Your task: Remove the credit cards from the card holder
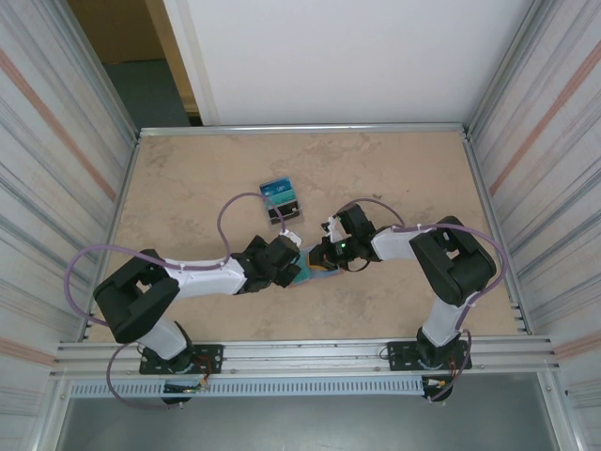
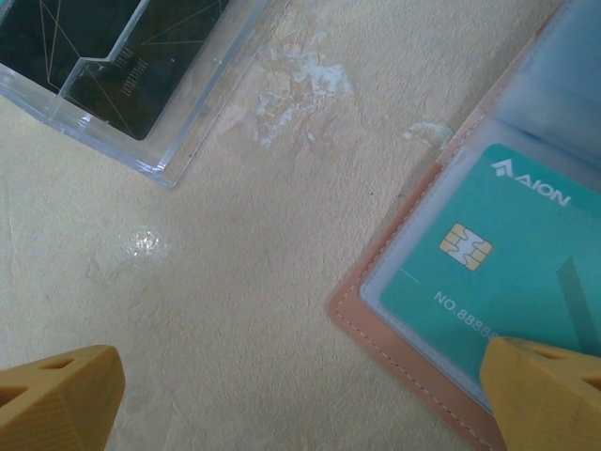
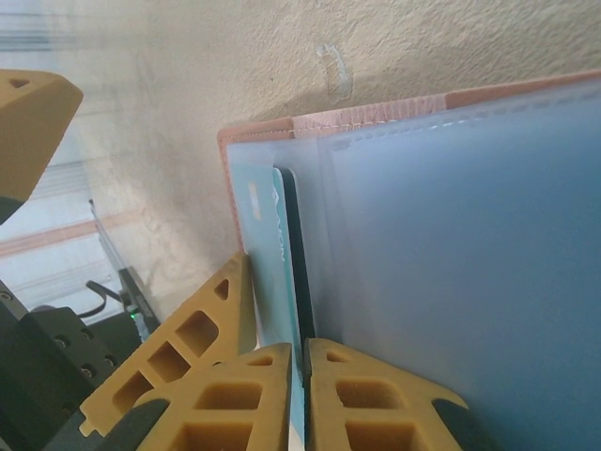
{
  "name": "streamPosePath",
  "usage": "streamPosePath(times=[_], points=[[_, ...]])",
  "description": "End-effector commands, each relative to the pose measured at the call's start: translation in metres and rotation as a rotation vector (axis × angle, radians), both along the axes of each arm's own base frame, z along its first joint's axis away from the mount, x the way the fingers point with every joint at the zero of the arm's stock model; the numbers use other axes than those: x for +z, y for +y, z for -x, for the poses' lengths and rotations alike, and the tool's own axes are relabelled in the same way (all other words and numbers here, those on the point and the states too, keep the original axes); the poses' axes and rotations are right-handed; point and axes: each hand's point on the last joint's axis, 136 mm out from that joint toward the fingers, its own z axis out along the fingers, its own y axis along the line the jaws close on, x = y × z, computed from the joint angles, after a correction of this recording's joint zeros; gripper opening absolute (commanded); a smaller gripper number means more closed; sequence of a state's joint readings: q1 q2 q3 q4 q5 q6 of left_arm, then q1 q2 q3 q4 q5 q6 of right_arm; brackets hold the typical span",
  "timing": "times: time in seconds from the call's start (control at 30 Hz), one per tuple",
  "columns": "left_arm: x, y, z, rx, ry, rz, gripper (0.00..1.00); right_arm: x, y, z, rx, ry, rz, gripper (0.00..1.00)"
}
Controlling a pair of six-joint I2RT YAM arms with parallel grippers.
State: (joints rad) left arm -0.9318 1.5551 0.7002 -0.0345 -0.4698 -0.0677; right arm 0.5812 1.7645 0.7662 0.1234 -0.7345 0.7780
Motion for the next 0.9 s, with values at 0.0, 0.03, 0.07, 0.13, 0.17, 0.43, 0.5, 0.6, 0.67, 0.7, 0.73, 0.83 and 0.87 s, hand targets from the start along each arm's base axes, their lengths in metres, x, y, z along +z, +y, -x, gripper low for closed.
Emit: streamPosePath(times=[0.0,0.03,0.07,0.13,0.17,0.43,0.5,0.6,0.67,0.7,0.73,0.83,0.87], points=[[-0.004,-0.01,0.004,-0.027,0.027,0.002,0.99,0.004,0.011,0.005,0.043,0.006,-0.047,0.12],[-0.004,-0.011,0.005,-0.029,0.028,0.003,0.99,0.003,0.011,0.005,0.044,0.008,-0.045,0.12],[-0.003,-0.012,0.005,-0.031,0.026,0.003,0.99,0.004,0.011,0.005,0.046,0.008,-0.046,0.1],[-0.002,-0.012,0.004,-0.029,0.025,0.001,0.99,0.002,0.011,0.005,0.048,0.01,-0.043,0.07],[-0.002,-0.012,0.004,-0.03,0.025,0.001,0.99,0.002,0.011,0.005,0.048,0.009,-0.041,0.05],[-0.002,-0.007,0.004,-0.024,0.024,-0.022,0.99,0.0,-0.003,0.003,0.036,-0.021,0.045,0.0],[-0.002,-0.007,0.004,-0.023,0.022,-0.027,0.99,0.001,-0.007,0.001,0.033,-0.039,0.077,0.0],[-0.002,-0.005,0.004,-0.023,0.022,-0.036,0.99,0.001,-0.012,0.0,0.031,-0.053,0.108,0.0],[-0.002,-0.005,0.004,-0.021,0.019,-0.039,0.99,0.002,-0.014,-0.001,0.028,-0.057,0.116,0.0],[-0.001,-0.005,0.003,-0.022,0.016,-0.038,0.99,0.002,-0.015,-0.002,0.028,-0.06,0.12,0.0],[-0.002,-0.004,0.004,-0.022,0.018,-0.04,0.99,0.002,-0.015,-0.002,0.027,-0.062,0.125,0.0],[-0.002,-0.005,0.004,-0.023,0.018,-0.041,0.99,0.002,-0.018,-0.003,0.026,-0.07,0.14,0.0],[-0.003,-0.004,0.004,-0.021,0.018,-0.045,0.99,0.003,-0.019,-0.003,0.025,-0.071,0.143,0.0]])
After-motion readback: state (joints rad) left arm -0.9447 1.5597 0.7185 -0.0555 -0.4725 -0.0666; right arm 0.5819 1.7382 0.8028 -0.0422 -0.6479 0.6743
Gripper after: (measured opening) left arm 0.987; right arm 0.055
